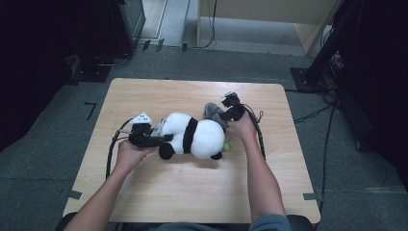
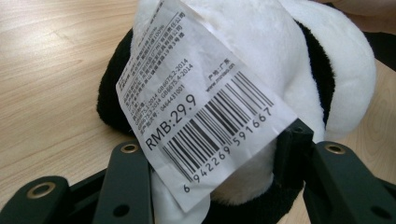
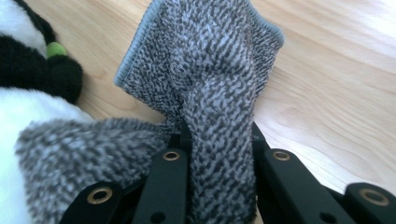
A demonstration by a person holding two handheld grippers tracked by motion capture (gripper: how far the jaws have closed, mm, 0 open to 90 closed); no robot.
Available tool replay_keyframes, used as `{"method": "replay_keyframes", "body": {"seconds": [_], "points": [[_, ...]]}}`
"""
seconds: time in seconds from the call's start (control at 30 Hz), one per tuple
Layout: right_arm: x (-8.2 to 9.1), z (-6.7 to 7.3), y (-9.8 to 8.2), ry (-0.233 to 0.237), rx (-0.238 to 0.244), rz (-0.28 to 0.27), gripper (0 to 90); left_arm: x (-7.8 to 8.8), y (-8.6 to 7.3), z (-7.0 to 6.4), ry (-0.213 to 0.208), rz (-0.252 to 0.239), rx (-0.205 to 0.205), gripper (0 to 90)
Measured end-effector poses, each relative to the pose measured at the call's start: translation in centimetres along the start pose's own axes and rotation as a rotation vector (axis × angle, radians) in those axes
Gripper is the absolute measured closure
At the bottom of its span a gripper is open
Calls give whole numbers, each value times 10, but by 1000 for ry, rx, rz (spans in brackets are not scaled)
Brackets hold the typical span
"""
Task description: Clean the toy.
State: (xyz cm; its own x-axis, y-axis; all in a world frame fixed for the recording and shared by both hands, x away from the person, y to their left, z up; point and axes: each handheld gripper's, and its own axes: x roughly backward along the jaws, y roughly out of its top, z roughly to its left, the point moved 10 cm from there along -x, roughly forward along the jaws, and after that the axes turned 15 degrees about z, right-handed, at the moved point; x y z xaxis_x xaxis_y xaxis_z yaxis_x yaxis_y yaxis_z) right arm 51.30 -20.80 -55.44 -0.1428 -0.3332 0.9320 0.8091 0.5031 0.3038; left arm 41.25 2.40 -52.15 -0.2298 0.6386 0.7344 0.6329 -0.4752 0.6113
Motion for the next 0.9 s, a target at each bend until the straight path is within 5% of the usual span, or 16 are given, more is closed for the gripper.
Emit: {"method": "replay_keyframes", "body": {"seconds": [0.2, 0.43, 0.57, 0.77, 0.9], "points": [[42, 3, 16, -6, 14, -119, 785, 0, 1, 0, -1, -5, 12, 511], [79, 49, 53, 25, 125, -212, 783, 0, 2, 0, 2, -5, 15, 509], [77, 84, 70, 51, 188, -212, 782, 0, 2, 0, 5, -5, 17, 509], [50, 132, 88, 120, 252, -181, 780, 0, 2, -1, 5, -2, 18, 510], [32, 151, 91, 129, 284, -150, 778, 0, 1, 1, 3, 6, 36, 513]]}}
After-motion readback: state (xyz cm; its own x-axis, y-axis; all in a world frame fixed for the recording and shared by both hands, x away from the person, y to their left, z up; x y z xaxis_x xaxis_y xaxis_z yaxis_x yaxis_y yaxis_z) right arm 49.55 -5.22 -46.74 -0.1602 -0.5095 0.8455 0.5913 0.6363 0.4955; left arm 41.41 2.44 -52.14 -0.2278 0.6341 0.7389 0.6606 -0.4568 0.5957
